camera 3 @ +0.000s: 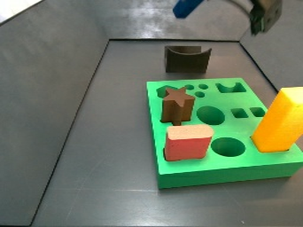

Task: Pick up the hexagon object. Move up. Place the hexagon object on the fixture. Regrasp the hexagon object. Move to above the board. Insert the hexagon object.
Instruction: Move to above the board.

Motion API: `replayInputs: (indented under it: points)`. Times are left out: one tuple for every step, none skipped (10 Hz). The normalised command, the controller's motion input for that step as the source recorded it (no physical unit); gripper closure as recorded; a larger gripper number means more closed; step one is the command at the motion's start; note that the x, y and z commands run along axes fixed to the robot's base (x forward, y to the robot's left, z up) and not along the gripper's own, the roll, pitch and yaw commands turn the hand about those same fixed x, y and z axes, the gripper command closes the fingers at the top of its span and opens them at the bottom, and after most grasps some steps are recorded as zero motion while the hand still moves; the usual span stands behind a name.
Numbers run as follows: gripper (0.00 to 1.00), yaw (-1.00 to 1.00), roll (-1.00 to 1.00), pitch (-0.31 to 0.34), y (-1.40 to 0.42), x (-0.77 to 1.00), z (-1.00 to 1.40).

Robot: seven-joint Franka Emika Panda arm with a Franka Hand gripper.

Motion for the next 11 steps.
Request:
replayInputs:
  points:
    - [1.00,0.06,-0.01,-0.005,-0.01,0.01,0.70]
    - [1.00,0.04,-0.02,0.010,-0.01,0.00,0.48]
    - [1.00,0.03,-0.02,0.016,-0.02,0.00,0.36]
    - [1.00,-0.12,-1.00,-0.075,-1.00,-0.54,0.47]
    - [1.00,-0.13,-1.00,-0.078,-1.00,-0.55,0.45]
    - [1.00,-0.13,-1.00,-0.086,-1.00,-0.59,0.48]
    - [1.00,-0.14,-1.00,-0.088,-1.00,-0.61,0.47]
    - [1.00,-0.15,-1.00,-0.085,-1.00,-0.62,0.48]
    - [1.00,-0.15,-1.00,-0.077,-1.00,-0.64,0.48]
    - [1.00,-0.16,-1.00,-0.068,-1.00,-0.66,0.49]
    - [1.00,-0.16,-1.00,-0.063,-0.77,-0.54,0.39]
